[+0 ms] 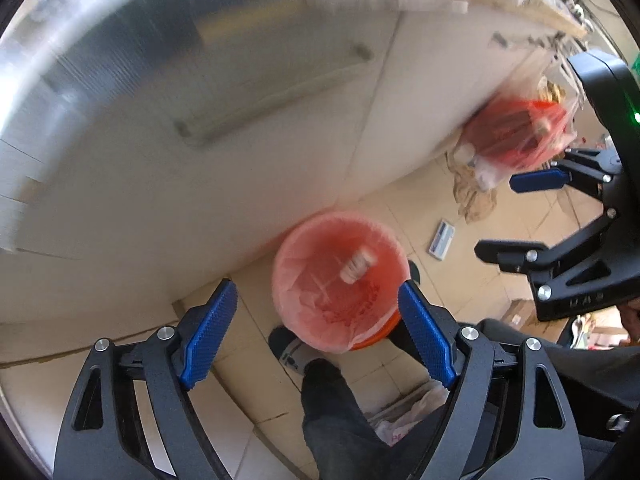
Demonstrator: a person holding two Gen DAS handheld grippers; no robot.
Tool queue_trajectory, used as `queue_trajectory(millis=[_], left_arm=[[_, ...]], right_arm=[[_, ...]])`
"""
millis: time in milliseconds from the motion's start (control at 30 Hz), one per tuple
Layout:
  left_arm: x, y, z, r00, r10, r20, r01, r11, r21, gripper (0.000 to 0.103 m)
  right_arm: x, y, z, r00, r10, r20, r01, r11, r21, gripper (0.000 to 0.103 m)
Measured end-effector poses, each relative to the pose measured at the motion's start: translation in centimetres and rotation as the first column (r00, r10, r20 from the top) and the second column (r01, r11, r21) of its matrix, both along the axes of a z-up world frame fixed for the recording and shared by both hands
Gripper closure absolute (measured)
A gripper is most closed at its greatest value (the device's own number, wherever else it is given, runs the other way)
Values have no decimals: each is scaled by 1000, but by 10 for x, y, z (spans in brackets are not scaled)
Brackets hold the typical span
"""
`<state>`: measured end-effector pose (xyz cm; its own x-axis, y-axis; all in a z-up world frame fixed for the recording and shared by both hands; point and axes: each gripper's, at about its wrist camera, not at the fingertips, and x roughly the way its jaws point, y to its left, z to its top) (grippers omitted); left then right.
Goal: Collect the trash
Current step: 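Open both tools over the pink-lined bin, dropping bottle and box, then grasp the clear plastic bottle with the left tool while the right tool grasps the brown paper bag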
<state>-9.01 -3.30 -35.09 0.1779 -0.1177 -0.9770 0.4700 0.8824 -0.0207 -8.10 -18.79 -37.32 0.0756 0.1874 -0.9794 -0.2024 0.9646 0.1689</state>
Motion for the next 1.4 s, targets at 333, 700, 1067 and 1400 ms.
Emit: queue_trajectory(millis=[333, 700, 1067, 1400], left_arm=[[29, 21, 125, 960, 142, 242, -141, 990, -24, 16], [113, 25, 202, 873, 237, 427, -231, 971, -66, 12], [164, 46, 244, 806, 345, 480, -349, 933, -85, 7], [210, 54, 224, 816, 383, 432, -397, 916, -61, 7]], right_arm=[[18, 14, 137, 964, 13, 266, -22, 999, 28, 7], [117, 11, 233, 864, -17, 503, 15, 1000, 9, 5], [179, 3, 279, 829, -55, 557, 58, 998, 12, 5], [227, 2, 256, 847, -34, 531, 58, 998, -28, 5]])
